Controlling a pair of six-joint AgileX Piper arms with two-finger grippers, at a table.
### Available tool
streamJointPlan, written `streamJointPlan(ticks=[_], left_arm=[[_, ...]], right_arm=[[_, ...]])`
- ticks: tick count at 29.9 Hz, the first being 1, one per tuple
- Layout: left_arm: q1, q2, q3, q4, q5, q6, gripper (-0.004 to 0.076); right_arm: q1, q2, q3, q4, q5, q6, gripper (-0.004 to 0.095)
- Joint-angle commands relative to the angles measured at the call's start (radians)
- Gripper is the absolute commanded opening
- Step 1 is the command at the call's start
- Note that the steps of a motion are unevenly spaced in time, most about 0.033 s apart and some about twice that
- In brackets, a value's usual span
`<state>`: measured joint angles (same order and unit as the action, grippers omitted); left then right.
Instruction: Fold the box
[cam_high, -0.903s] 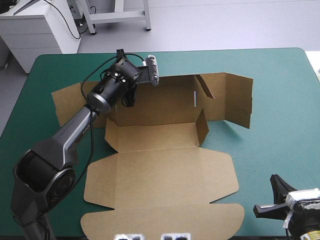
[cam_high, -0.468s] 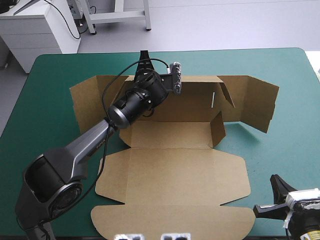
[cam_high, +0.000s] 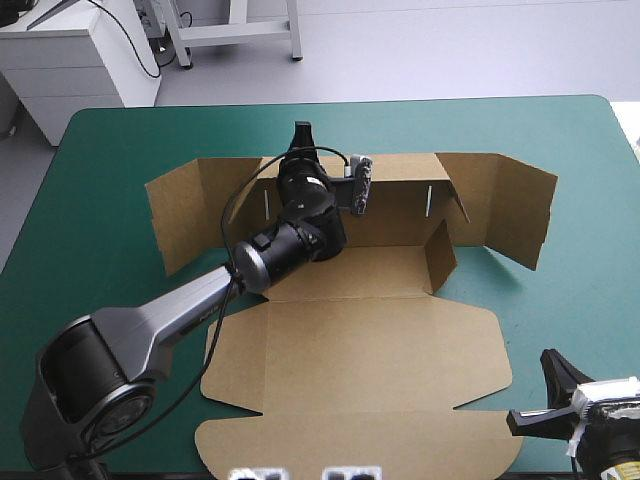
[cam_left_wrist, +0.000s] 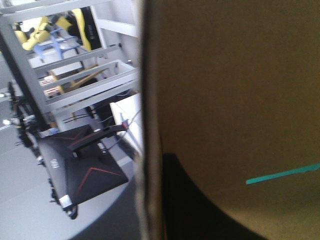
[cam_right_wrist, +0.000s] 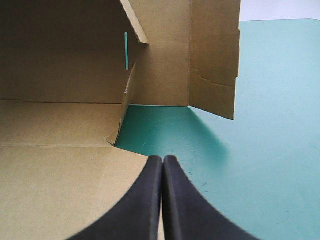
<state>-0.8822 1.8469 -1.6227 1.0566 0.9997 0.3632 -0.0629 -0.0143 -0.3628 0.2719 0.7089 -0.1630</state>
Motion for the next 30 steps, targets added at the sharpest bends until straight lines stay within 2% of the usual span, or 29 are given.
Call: streamJointPlan(ticks=[1, 6, 10, 15, 20, 26, 30], left_arm=[[-0.055, -0.117, 0.093, 0.254, -0.056, -0.183, -0.0009], [-0.115, -0.207, 0.256, 0.374, -0.075, -0.351, -0.0009], [-0.13, -0.261, 0.348, 0.382, -0.076, -0.409, -0.0009], [-0.13, -0.271, 0.398, 0.397, -0.032, -0.48, -0.0009], [-0.13, -0.271, 0.412, 0.411, -0.031, -0.595, -0.0008], [-0.13, -0.271, 0.412, 0.411, -0.025, -0.6, -0.0008], [-0.13, -0.271, 0.412, 0.413, -0.033, -0.6, -0.0008]], right_arm=[[-0.003, -0.022, -0.028, 0.013, -0.07, -0.003, -0.0014], [-0.003, -0.022, -0.028, 0.013, -0.07, -0.003, -0.0014], [-0.003, -0.022, -0.028, 0.013, -0.07, -0.003, -0.0014], [-0.003, -0.022, -0.028, 0.013, -0.072, -0.003, -0.0014], [-0.003, -0.022, -0.028, 0.013, -0.072, -0.003, -0.0014], [-0.003, -0.022, -0.028, 0.015, -0.093, 0.006, -0.0014], [-0.003, 0.051, -0.059, 0.011, -0.104, 0.103, -0.0014]])
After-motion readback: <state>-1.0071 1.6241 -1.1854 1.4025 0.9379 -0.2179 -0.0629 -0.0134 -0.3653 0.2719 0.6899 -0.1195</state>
